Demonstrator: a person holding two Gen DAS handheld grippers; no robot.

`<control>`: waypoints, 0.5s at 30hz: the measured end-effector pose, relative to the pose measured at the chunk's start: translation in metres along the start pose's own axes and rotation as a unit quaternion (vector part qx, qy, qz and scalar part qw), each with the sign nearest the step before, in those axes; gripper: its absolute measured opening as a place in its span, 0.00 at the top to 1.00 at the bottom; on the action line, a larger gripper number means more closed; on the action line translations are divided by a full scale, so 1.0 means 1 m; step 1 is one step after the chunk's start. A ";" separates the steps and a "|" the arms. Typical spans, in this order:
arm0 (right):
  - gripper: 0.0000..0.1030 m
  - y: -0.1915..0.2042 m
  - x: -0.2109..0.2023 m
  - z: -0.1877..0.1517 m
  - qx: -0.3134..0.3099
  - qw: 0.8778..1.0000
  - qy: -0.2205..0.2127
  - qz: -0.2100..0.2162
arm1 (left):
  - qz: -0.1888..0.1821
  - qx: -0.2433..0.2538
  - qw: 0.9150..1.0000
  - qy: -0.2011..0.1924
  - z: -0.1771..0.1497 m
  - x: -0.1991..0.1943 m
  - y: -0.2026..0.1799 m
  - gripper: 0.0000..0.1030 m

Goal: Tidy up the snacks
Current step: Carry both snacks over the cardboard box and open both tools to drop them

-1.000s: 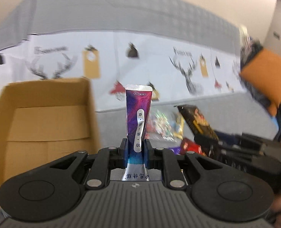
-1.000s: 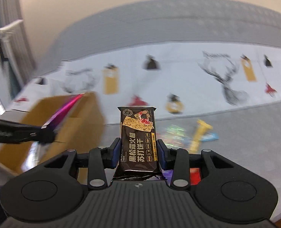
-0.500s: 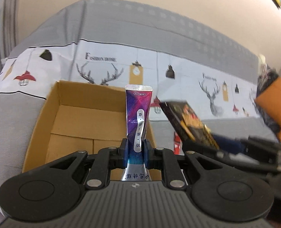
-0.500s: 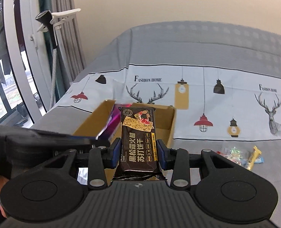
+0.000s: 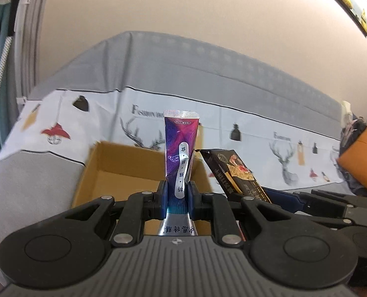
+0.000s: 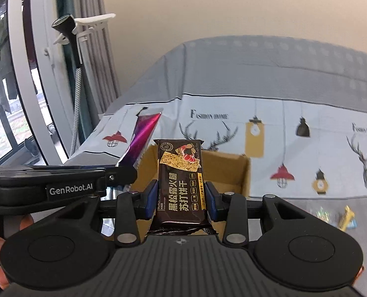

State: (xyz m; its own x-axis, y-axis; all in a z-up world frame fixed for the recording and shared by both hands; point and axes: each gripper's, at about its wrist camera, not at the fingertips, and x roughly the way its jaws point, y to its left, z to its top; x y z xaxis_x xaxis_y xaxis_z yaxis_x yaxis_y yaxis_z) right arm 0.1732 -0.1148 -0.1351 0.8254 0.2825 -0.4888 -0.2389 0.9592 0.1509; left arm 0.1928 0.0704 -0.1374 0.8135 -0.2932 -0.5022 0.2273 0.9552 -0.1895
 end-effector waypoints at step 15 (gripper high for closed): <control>0.60 0.015 0.138 -0.047 -0.003 0.991 0.130 -0.018 | 0.020 -0.034 0.990 0.134 -0.065 0.127 0.082 0.83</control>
State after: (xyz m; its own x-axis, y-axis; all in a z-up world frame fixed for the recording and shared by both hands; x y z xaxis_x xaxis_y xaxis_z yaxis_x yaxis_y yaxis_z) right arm 0.2596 -0.0607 -0.2412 0.6738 0.2394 -0.6990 -0.2146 0.9687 0.1249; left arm 0.2800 0.1088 -0.2712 0.6485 -0.2642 -0.7139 0.1546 0.9640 -0.2163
